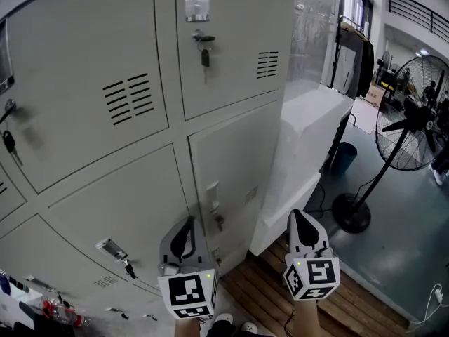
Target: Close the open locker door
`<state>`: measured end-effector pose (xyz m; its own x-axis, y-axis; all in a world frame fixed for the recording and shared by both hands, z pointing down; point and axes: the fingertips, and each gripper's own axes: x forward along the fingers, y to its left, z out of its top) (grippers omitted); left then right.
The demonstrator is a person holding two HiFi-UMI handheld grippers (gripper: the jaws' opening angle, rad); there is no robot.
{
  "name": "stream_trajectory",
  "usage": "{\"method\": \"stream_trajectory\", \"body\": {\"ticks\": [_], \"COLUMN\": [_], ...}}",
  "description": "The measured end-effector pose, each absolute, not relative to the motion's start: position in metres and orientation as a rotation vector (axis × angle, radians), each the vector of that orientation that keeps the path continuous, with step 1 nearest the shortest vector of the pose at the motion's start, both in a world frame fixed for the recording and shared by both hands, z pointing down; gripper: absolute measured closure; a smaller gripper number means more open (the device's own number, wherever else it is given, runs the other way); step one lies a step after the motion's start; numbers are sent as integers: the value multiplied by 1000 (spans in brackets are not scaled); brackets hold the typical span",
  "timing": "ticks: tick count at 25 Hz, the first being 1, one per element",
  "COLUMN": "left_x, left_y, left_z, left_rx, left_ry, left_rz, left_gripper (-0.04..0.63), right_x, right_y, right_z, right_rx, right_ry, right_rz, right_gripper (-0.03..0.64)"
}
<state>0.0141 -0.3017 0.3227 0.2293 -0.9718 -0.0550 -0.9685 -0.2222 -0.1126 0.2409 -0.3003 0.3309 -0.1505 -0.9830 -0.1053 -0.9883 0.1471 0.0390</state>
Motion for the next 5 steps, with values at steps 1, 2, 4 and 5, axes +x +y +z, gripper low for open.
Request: {"method": "stream_trajectory", "body": {"ticks": [1, 2, 4, 5], "left_x": [14, 14, 14, 13], "left_y": [-302, -302, -302, -302], "left_z": [323, 322, 322, 323], "left_rx": [-2363, -2362, -2358, -2357], "left_ry": [1877, 1876, 1876, 1878], "left_rz": [-41, -43, -45, -46], "left_gripper": [597, 598, 597, 597], "right_x": [241, 241, 240, 240], "right_y": [-300, -301, -301, -301], "right_z": [331, 331, 331, 330], "right_rx": [-2011, -2010, -2008, -2008], "right_ry": [2337, 2337, 2336, 2337], "right_rz": [152, 152, 152, 153], "right_gripper": [598, 598, 598, 598]}}
